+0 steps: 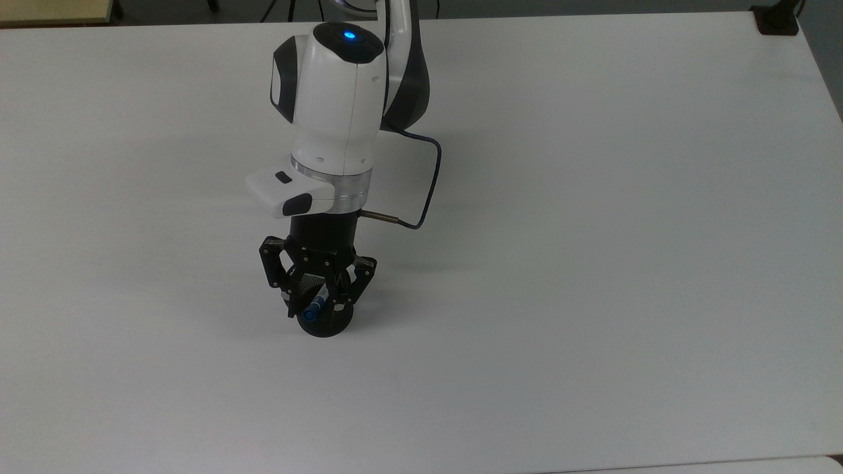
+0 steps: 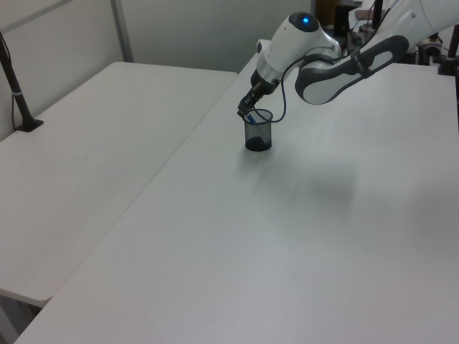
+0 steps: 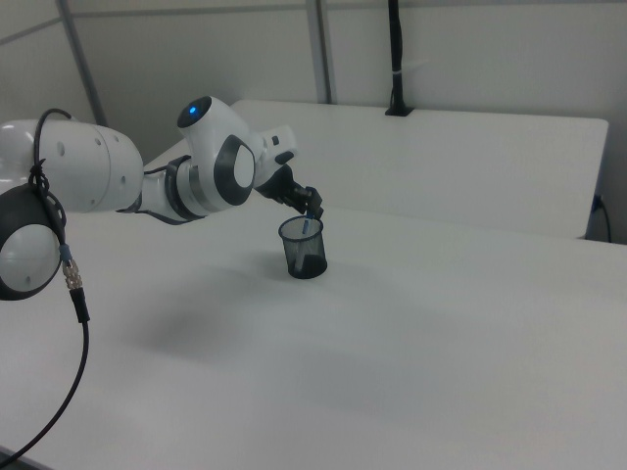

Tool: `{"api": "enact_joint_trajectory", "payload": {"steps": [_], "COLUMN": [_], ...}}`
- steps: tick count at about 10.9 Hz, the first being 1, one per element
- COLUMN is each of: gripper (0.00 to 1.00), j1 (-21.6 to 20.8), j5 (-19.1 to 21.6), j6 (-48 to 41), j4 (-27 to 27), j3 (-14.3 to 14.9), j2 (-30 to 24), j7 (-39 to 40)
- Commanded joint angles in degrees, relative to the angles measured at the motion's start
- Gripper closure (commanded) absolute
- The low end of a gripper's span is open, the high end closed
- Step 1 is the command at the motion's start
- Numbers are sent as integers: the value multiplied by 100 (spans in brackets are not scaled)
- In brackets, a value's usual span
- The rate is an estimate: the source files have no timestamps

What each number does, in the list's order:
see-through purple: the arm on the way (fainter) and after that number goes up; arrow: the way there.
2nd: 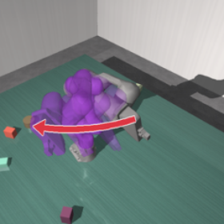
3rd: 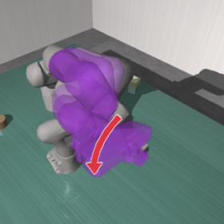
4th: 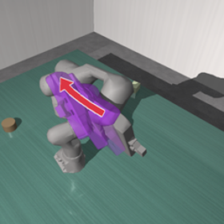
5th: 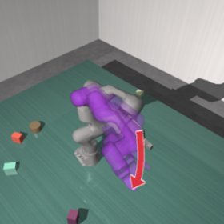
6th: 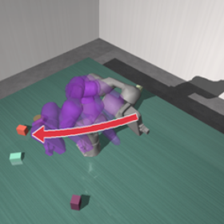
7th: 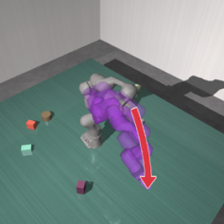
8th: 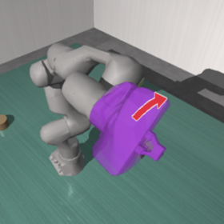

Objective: Remove the marker
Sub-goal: 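Close the gripper on the blue-capped marker and lift it out, then carry the marker away from the cup and lower it to the table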

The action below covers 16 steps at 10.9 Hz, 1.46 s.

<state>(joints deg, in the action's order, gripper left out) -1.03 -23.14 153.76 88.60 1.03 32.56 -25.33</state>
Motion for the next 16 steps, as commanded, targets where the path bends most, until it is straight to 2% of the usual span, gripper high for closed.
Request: {"api": "enact_joint_trajectory", "payload": {"steps": [1, 4, 5, 8, 11, 12, 14, 16], "gripper": [84, 92, 92, 92, 91, 91, 91, 90], "j1": [-64, -47, -38, 59, 15, -29, -21, -38], "j5": [-129, -129, -129, -33, 256, 327, 459, 644], "j6": [84, 84, 76, -247, -494, -818, -1599, -2031], "j4": [-107, -107, -115, -72, -107, -107, -45, -1], "j3": [82, 82, 99, 82, 12, -6, -399, -655], "j2": [74, 75, 14, -828, -1243, -1270, -1279, -1270], "j7": [-244, -235, -218, -209, -253, -244, -218, -122]}}
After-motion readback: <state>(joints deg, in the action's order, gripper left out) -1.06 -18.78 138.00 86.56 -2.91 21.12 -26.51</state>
